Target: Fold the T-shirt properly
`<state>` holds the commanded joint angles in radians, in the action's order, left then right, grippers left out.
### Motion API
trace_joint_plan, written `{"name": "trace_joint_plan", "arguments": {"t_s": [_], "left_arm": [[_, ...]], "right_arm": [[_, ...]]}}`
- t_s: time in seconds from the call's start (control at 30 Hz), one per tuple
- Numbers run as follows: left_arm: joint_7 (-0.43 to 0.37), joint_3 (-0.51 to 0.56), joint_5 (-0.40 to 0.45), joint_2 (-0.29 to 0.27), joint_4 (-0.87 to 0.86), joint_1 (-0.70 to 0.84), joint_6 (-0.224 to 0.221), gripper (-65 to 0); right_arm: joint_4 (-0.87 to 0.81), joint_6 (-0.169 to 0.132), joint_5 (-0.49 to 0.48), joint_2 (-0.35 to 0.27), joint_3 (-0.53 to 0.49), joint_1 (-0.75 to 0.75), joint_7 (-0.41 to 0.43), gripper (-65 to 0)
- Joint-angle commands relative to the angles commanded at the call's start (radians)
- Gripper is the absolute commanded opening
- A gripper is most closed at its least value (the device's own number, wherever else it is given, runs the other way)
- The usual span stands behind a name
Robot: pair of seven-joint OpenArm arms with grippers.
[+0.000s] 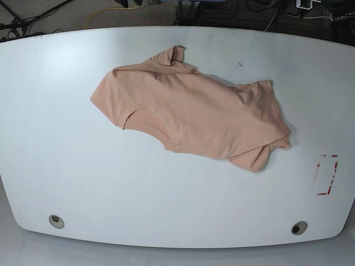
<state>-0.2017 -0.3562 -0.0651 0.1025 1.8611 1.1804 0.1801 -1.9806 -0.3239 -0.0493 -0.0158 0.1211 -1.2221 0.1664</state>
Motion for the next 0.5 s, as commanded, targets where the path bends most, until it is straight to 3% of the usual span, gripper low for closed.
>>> {"name": "trace_joint_plan", "arguments": {"t_s": [0.5], "left_arm": [[0.016, -0.012, -0.002, 0.0, 0.11, -0.025, -0.001, -34.6]], "right_arm": [[-0.113, 0.005, -0.005, 0.012, 0.025, 0.023, -0.006, -44.2]]}}
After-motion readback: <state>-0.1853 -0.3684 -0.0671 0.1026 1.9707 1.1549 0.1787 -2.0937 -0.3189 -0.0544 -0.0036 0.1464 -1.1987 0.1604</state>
